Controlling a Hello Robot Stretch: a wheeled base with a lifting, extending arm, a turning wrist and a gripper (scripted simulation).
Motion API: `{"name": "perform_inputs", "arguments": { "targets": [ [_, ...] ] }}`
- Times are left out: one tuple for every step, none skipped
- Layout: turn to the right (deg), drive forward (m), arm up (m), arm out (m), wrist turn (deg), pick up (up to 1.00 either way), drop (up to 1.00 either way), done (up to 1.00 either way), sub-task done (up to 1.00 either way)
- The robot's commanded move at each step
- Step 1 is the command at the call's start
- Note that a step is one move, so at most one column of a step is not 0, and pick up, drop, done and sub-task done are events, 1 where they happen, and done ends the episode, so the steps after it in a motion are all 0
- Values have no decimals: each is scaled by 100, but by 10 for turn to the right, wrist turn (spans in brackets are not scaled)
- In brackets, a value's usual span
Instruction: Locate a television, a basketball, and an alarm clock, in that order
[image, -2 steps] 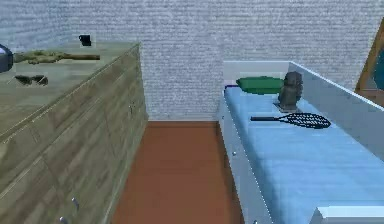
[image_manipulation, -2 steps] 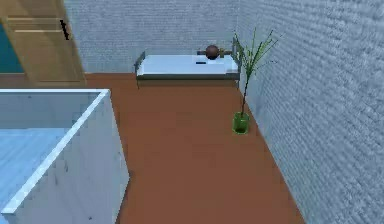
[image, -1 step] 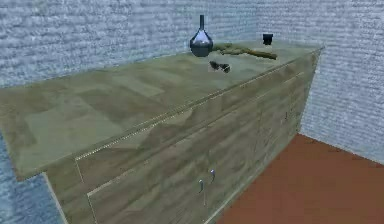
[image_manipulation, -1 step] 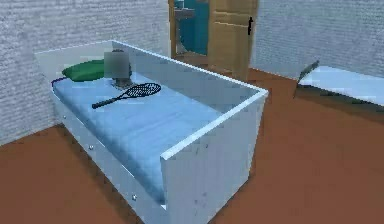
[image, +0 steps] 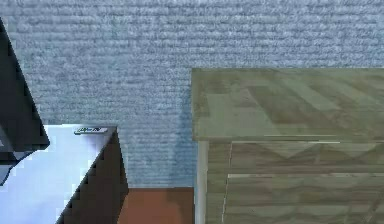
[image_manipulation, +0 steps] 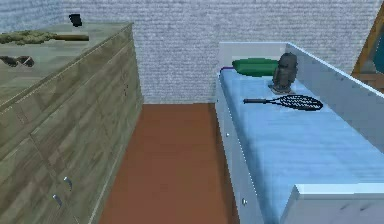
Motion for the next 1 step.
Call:
{"name": "perform_inputs", "arguments": {
  "targets": [
    [0, 15, 0, 0, 0, 0, 0, 0, 0]
  ]
}}
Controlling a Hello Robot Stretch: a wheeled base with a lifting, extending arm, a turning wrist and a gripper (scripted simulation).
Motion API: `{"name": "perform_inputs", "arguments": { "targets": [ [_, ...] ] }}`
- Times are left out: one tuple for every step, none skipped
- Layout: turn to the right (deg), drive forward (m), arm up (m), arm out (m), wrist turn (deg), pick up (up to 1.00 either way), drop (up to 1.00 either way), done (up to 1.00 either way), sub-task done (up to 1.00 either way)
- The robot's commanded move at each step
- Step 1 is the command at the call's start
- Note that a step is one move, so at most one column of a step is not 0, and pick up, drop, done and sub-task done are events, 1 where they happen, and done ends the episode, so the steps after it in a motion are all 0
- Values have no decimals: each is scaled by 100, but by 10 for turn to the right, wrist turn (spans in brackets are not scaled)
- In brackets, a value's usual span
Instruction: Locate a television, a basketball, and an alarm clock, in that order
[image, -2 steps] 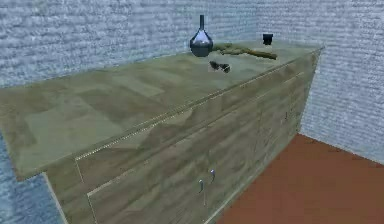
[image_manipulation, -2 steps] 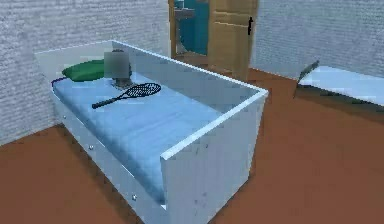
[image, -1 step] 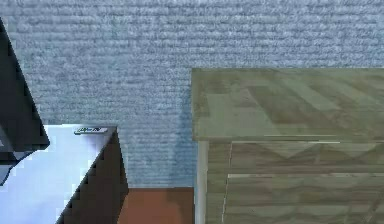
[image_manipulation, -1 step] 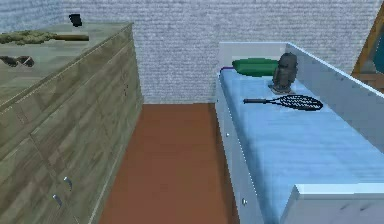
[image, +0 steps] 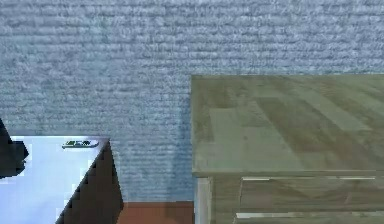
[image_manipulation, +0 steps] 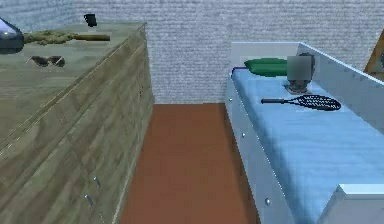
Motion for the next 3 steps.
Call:
{"name": "perform_inputs", "arguments": {
  "targets": [
    [-450, 0, 0, 0, 0, 0, 0, 0, 0],
    [-120, 0, 0, 0, 0, 0, 0, 0, 0],
    [0, 0, 0, 0, 0, 0, 0, 0, 100]
  ]
}}
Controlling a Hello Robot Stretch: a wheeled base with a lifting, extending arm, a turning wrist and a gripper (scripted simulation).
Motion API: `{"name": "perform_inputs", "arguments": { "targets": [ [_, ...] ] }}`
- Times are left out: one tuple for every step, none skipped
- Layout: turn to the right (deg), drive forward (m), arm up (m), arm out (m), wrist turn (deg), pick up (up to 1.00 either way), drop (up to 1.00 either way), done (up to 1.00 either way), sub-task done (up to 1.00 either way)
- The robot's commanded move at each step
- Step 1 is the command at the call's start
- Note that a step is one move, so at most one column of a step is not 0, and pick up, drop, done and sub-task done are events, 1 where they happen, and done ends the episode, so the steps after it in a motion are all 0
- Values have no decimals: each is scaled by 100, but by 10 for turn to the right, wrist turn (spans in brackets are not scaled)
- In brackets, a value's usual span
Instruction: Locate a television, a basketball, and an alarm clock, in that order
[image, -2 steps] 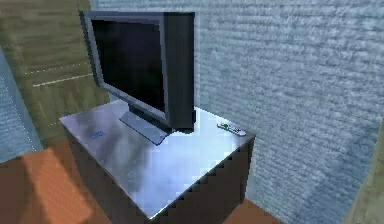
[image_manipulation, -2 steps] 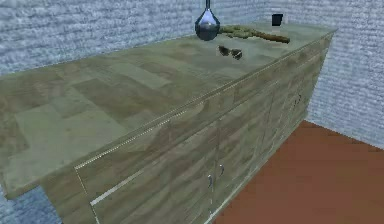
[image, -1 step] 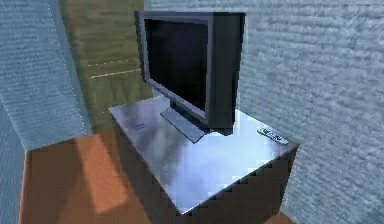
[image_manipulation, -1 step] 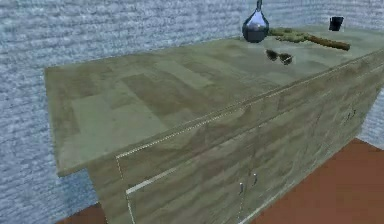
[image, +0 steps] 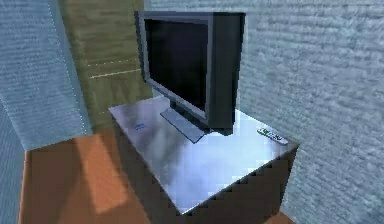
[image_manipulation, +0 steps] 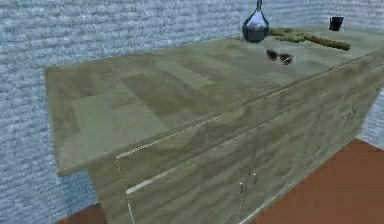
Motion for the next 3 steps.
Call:
{"name": "perform_inputs", "arguments": {
  "targets": [
    [-450, 0, 0, 0, 0, 0, 0, 0, 0],
    [-450, 0, 0, 0, 0, 0, 0, 0, 0],
    [-330, 0, 0, 0, 0, 0, 0, 0, 0]
  ]
}}
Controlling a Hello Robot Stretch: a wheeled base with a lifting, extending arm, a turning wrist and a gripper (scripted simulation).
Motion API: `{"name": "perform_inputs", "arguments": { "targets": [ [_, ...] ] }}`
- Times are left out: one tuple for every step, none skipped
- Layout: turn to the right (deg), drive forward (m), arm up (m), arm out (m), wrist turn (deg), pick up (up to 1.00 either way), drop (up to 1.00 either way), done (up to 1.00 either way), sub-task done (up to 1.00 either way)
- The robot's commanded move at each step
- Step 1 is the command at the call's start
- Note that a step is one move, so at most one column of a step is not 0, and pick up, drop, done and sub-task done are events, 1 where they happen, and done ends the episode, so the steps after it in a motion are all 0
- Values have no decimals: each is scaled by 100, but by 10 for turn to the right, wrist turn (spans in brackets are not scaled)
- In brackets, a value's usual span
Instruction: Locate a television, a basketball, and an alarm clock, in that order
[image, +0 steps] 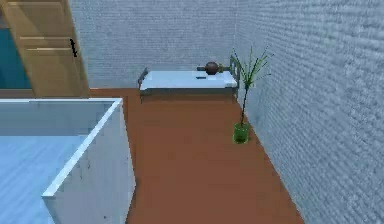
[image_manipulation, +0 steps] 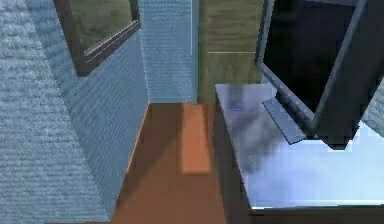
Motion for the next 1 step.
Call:
{"name": "perform_inputs", "arguments": {
  "targets": [
    [0, 100, 0, 0, 0, 0, 0, 0, 0]
  ]
}}
